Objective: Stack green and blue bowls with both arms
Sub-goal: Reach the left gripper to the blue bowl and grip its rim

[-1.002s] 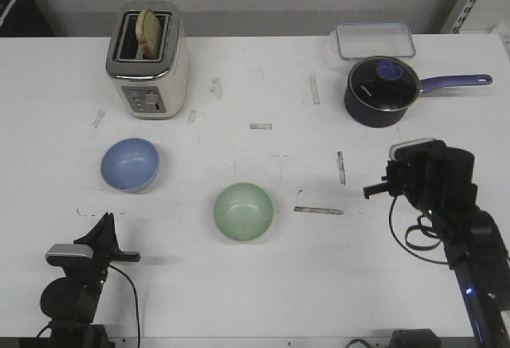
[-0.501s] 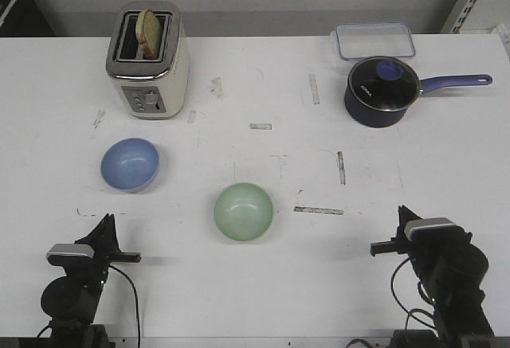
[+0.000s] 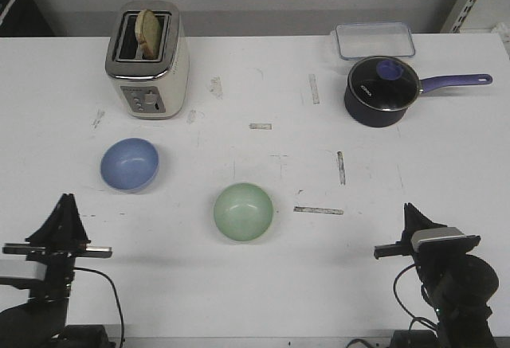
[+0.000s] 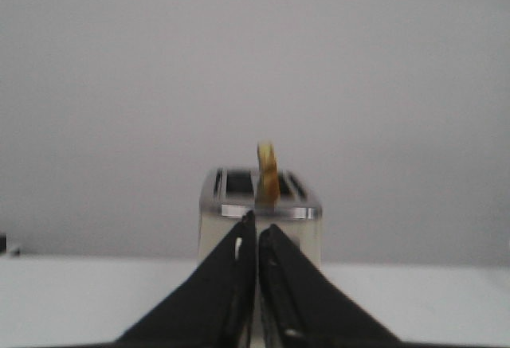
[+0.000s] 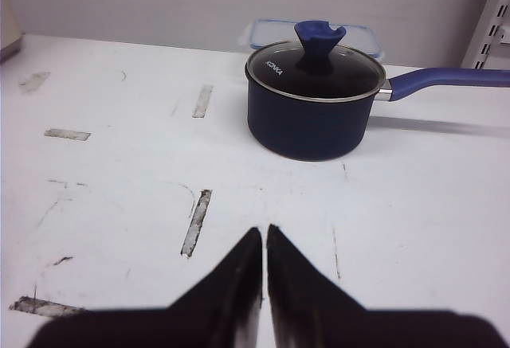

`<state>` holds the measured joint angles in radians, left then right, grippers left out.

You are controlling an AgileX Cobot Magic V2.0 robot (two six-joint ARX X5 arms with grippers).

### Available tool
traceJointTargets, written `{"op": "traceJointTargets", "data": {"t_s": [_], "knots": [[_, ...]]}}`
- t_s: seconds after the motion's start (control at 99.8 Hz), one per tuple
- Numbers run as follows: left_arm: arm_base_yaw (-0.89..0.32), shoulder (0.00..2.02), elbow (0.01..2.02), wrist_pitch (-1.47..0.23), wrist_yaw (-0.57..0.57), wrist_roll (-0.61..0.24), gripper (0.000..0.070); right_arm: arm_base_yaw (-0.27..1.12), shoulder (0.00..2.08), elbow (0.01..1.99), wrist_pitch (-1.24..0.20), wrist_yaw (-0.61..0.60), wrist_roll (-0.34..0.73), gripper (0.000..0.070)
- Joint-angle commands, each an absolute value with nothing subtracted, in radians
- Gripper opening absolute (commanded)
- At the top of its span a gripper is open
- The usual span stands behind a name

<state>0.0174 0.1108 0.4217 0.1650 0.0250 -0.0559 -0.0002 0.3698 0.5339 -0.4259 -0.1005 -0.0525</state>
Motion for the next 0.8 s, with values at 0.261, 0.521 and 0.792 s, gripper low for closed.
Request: {"op": "traceJointTargets", "data": {"t_s": [0.261, 0.521, 0.792], "knots": [[0.019, 0.592, 0.971, -0.175, 0.022, 0.088, 0.0064, 0.002, 0.414, 0.536, -0.407, -0.097, -0.057, 0.0000], [0.024, 0.878, 1.035, -0.239, 0.022, 0.087, 0.0347, 0.002, 0.414, 0.536, -0.393, -0.097, -0.057, 0.0000], [0.148, 1.107, 1.035, -0.278, 0.022, 0.017, 0.0570, 0.002, 0.414, 0.536, -0.393, -0.097, -0.057, 0.0000]]}}
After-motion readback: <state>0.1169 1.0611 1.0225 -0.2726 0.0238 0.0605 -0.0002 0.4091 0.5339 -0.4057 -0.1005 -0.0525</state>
